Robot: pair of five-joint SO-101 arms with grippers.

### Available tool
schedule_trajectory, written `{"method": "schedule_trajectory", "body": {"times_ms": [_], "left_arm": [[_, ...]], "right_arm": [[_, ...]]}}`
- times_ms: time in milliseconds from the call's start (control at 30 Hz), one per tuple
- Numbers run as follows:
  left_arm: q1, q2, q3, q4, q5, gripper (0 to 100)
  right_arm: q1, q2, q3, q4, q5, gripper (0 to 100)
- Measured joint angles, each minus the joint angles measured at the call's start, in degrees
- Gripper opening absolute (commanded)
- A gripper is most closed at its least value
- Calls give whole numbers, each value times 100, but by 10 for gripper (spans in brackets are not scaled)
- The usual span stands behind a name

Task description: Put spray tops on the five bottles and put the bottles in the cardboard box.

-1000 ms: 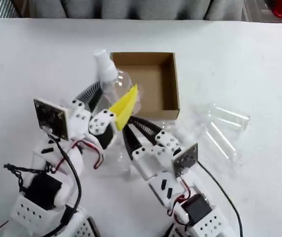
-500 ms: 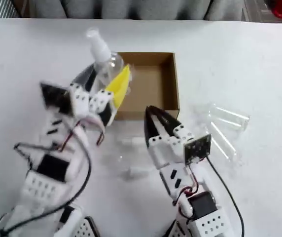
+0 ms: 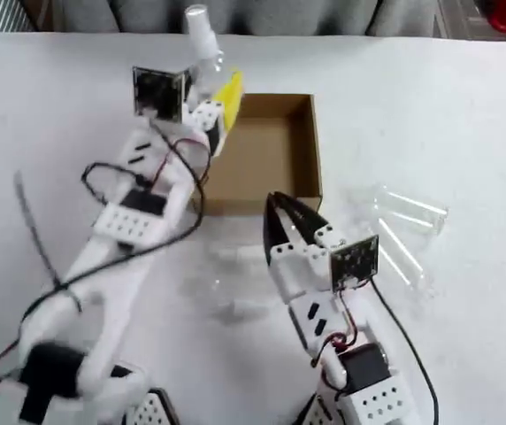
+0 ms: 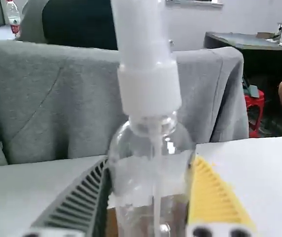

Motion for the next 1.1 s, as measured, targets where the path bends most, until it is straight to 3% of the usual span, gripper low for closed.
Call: {"method": "schedule_trajectory", "body": {"times_ms": [200,367,700,1100], "left_arm": [[-237,1574,-756,-774,-18,23],[-237,2558,-1257,-914,-18,22],[-237,3112,-1371,-914,-35,22],[-237,4413,-2532,-914,-35,24]], "right_arm": [[0,0,0,0,0,16],[0,0,0,0,0,16],[0,0,0,0,0,16],[0,0,0,0,0,16]]}}
